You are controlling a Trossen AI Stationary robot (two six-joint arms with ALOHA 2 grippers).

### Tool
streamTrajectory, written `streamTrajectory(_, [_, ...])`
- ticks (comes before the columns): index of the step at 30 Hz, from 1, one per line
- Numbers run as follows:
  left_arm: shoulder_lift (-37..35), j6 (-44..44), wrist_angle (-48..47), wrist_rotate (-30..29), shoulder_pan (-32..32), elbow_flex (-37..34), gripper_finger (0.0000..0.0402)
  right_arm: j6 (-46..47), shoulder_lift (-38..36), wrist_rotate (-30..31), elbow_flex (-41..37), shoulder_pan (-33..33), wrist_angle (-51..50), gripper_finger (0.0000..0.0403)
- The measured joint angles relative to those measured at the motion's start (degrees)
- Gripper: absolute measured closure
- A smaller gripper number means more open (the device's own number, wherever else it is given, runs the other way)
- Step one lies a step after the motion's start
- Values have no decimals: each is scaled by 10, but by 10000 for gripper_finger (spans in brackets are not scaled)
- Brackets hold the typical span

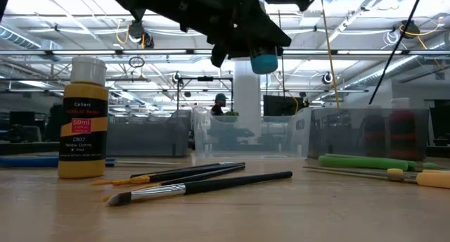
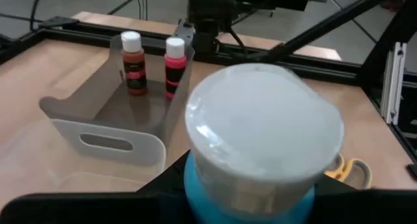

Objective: Pick & Place Paint Supplies
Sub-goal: Put the blue paint bottle into the right black bin

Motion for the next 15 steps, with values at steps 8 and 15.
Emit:
streamTrajectory(8, [0, 2, -6, 0, -8, 0, 282, -8, 92, -81, 82, -53, -77, 145])
streamTrajectory(15, [0, 7, -25, -1, -11, 0, 287, -10, 126, -142, 108, -78, -97, 154])
